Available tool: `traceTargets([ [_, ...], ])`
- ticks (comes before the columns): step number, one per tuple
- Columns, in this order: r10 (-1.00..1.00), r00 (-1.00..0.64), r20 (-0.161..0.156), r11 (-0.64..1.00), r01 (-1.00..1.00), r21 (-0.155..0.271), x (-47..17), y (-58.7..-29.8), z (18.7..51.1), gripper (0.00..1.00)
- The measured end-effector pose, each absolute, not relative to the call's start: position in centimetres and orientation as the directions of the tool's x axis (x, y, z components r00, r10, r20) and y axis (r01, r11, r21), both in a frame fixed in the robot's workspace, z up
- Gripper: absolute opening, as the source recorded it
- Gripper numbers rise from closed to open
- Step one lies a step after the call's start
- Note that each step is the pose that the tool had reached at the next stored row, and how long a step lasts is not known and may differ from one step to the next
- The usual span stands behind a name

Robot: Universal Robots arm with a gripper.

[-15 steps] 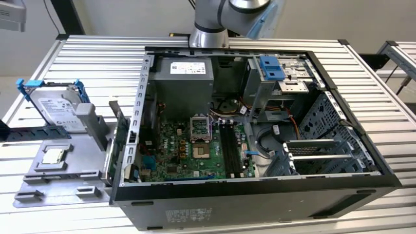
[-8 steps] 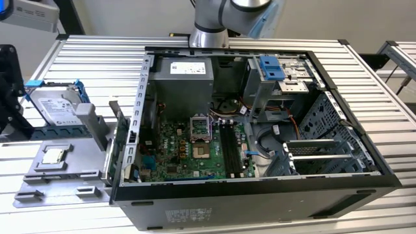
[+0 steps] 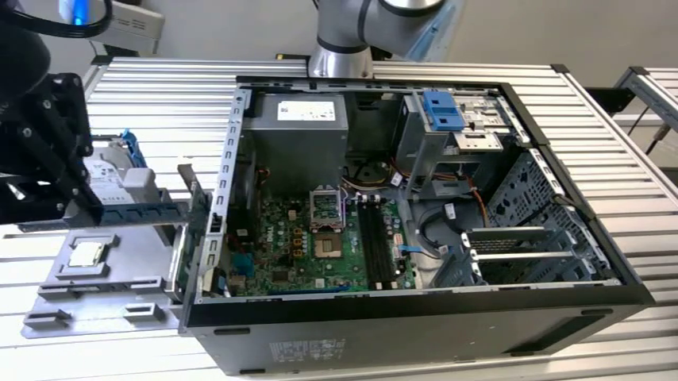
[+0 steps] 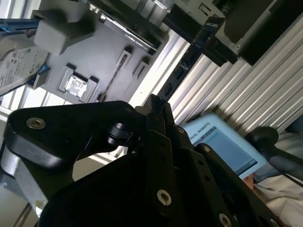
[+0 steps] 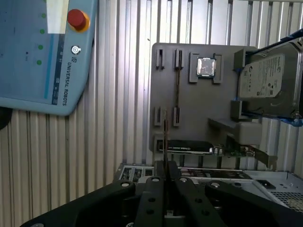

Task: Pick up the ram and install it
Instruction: 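Pick up the ram and move it above insertion slot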

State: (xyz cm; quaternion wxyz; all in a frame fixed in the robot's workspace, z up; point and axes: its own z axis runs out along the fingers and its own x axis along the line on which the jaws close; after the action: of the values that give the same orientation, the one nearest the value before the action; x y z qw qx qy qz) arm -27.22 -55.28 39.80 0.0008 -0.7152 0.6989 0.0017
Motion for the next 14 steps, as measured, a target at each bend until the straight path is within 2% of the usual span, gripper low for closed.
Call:
traceTargets([
  [14, -1.000, 0.023, -0.004, -0.023, -1.000, 0.002, -20.8, -55.3, 39.8, 0.00],
])
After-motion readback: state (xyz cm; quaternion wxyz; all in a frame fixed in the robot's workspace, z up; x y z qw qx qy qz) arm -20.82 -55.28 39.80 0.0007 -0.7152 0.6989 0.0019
